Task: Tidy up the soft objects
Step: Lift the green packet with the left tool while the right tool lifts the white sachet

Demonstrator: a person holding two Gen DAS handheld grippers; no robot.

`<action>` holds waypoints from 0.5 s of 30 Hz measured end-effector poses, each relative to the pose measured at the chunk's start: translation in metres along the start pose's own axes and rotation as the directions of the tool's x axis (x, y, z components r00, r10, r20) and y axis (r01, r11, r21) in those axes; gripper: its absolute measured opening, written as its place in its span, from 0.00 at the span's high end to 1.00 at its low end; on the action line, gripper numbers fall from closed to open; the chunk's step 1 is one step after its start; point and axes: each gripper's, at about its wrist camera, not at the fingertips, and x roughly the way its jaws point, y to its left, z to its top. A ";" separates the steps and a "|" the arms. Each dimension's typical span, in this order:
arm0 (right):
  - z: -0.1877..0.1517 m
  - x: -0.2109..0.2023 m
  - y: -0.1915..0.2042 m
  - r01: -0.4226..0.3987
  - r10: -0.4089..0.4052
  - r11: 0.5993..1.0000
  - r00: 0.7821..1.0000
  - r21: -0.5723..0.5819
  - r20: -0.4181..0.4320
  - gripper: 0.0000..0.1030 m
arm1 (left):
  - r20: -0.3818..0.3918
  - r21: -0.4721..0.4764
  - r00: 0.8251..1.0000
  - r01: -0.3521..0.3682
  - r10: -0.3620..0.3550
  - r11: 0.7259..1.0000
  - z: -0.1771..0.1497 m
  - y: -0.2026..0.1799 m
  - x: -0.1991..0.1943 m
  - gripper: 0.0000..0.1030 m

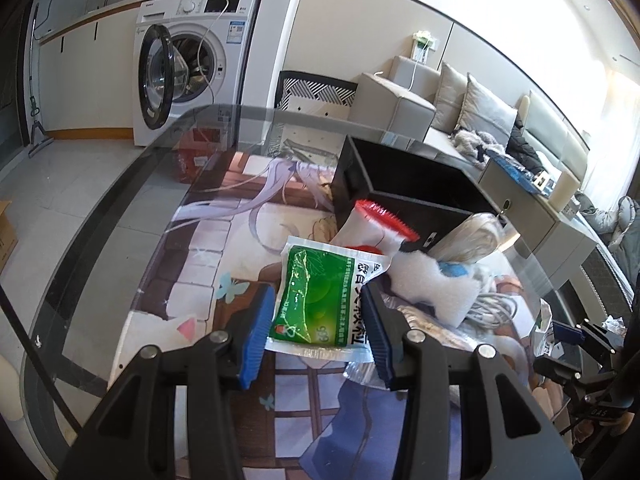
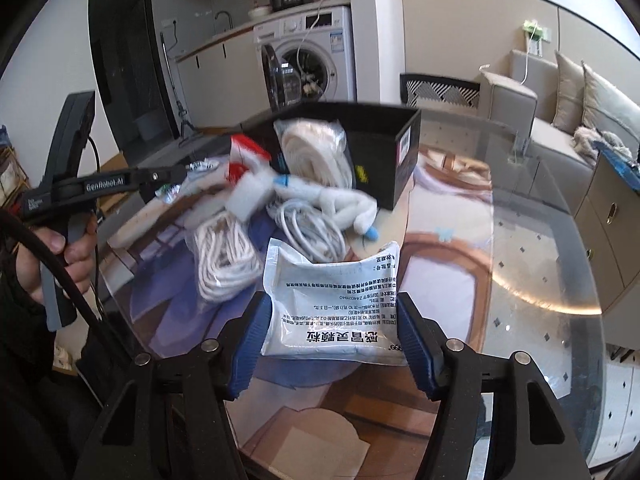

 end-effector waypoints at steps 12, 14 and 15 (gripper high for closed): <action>0.036 -0.030 -0.002 0.012 -0.017 0.999 0.986 0.030 0.168 0.38 | 0.079 0.045 0.996 0.037 -0.041 0.998 0.019 -0.021 -0.014 0.58; 0.043 -0.030 -0.003 0.013 -0.020 0.999 0.983 0.042 0.181 0.38 | 0.085 0.055 0.995 0.039 -0.044 0.998 0.024 -0.025 -0.014 0.58; 0.047 -0.030 -0.003 0.012 -0.020 0.999 0.982 0.044 0.188 0.38 | 0.088 0.057 0.995 0.042 -0.047 0.997 0.027 -0.027 -0.014 0.58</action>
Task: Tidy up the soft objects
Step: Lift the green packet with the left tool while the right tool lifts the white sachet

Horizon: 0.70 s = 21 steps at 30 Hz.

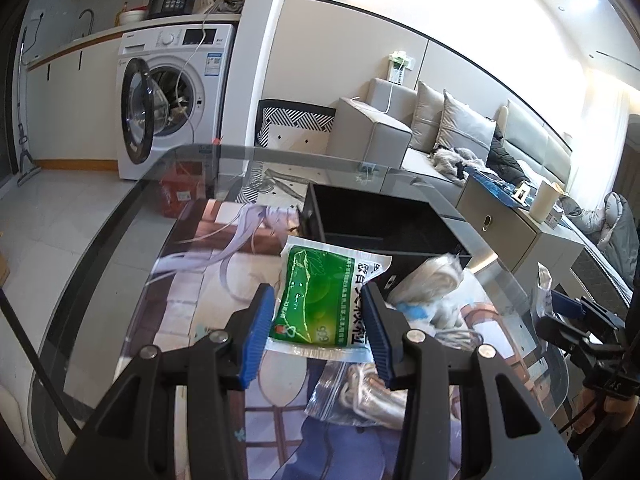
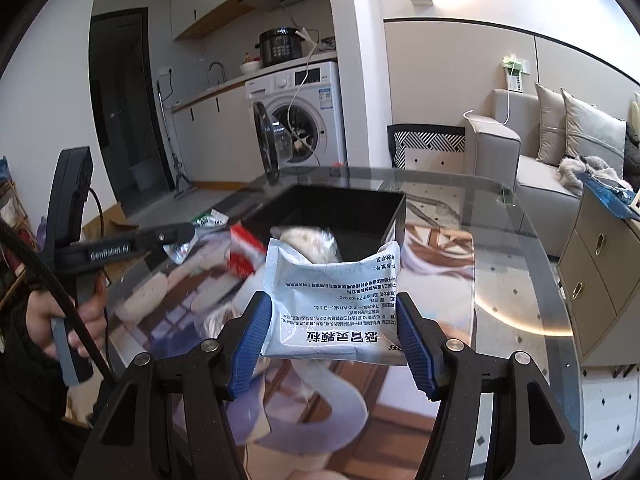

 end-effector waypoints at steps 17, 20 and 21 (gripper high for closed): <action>0.068 0.020 0.001 -0.006 0.005 1.000 0.995 0.013 0.099 0.38 | 0.059 0.087 0.998 0.013 -0.018 0.996 0.046 -0.027 0.014 0.58; 0.076 0.025 0.000 -0.012 0.011 1.000 0.995 0.011 0.101 0.38 | 0.061 0.096 0.998 0.019 -0.025 0.995 0.053 -0.031 0.019 0.58; 0.079 0.027 0.000 -0.011 0.010 1.000 0.995 0.011 0.102 0.38 | 0.064 0.098 0.998 0.022 -0.028 0.995 0.056 -0.032 0.020 0.58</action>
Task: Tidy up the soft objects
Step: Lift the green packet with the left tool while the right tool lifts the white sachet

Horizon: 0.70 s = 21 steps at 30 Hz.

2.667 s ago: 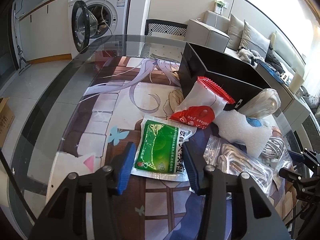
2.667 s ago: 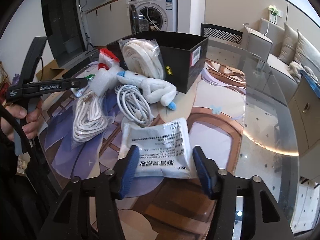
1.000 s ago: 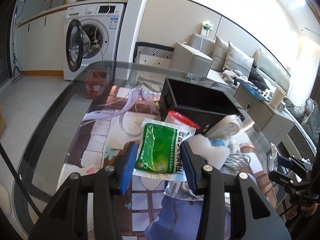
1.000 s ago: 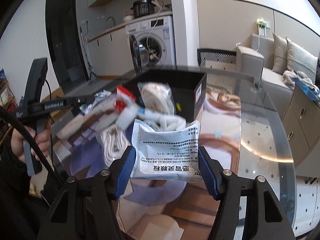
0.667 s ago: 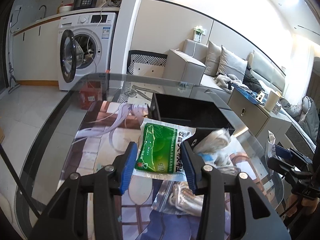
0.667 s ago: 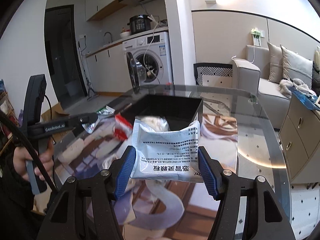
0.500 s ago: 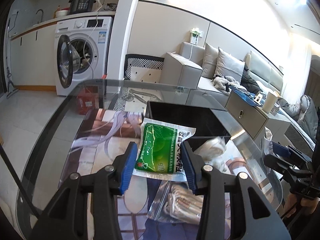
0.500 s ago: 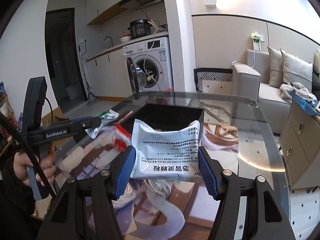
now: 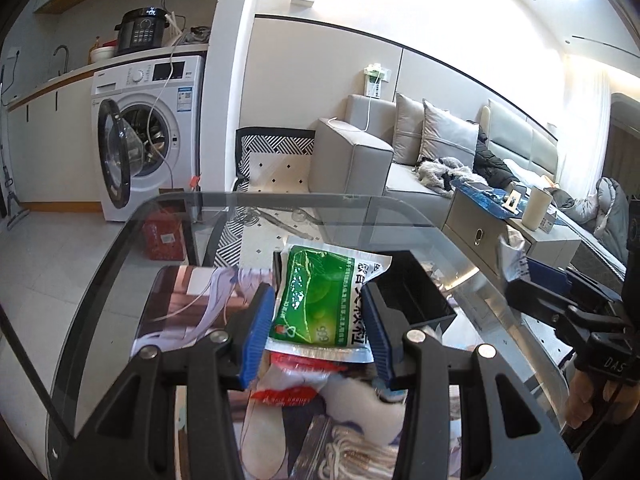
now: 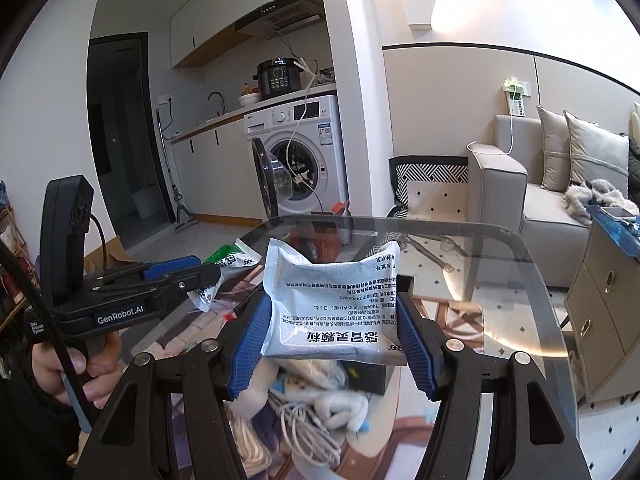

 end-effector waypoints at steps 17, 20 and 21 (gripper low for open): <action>0.024 0.054 -0.014 -0.017 0.017 1.000 0.998 -0.007 -0.055 0.38 | 0.005 -0.003 1.000 0.014 -0.014 1.000 0.022 0.000 0.035 0.58; 0.021 0.066 -0.017 -0.023 0.022 1.000 0.997 -0.007 -0.070 0.38 | -0.006 -0.006 1.000 0.013 -0.013 1.000 0.020 0.000 0.043 0.58; 0.021 0.071 -0.018 -0.023 0.022 1.000 0.997 -0.007 -0.078 0.38 | -0.010 -0.007 1.000 0.014 -0.014 1.000 0.019 0.000 0.046 0.58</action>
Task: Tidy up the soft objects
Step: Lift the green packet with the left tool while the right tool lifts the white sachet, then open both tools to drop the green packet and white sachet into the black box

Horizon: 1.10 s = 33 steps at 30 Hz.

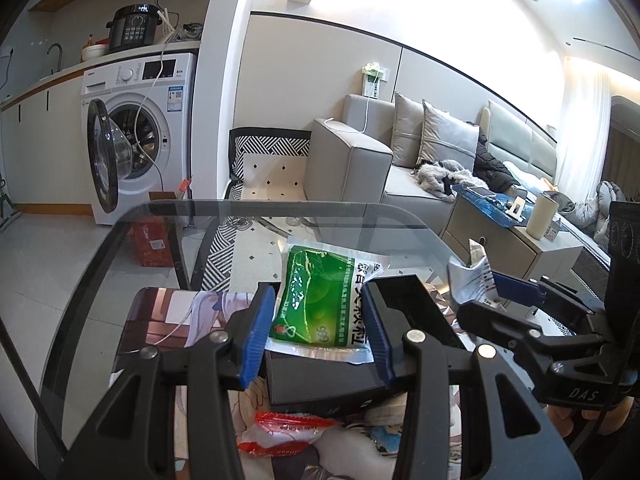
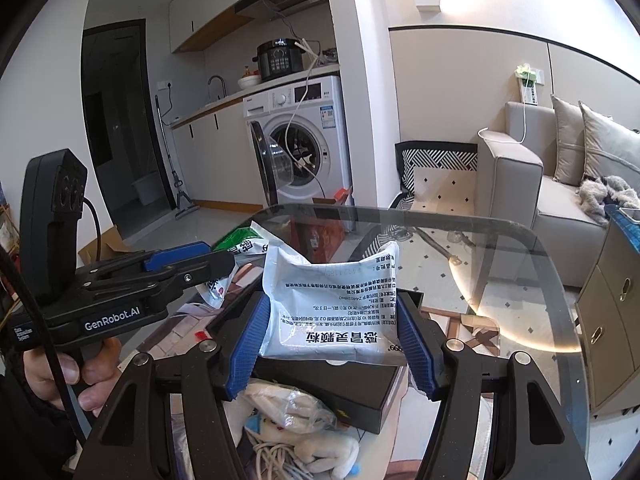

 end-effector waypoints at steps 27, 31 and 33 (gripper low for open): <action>-0.009 0.067 -0.014 -0.018 0.011 0.998 0.993 -0.062 -0.115 0.38 | -0.079 0.015 0.997 -0.012 0.013 1.000 -0.017 0.001 0.046 0.58; -0.011 0.072 -0.017 -0.009 0.002 0.998 0.993 -0.063 -0.118 0.37 | -0.083 0.023 0.996 -0.008 0.010 1.000 -0.018 0.000 0.050 0.58; -0.012 0.073 -0.018 -0.007 -0.001 0.998 0.993 -0.063 -0.121 0.37 | -0.088 0.026 0.996 -0.004 0.007 1.000 -0.018 -0.002 0.051 0.58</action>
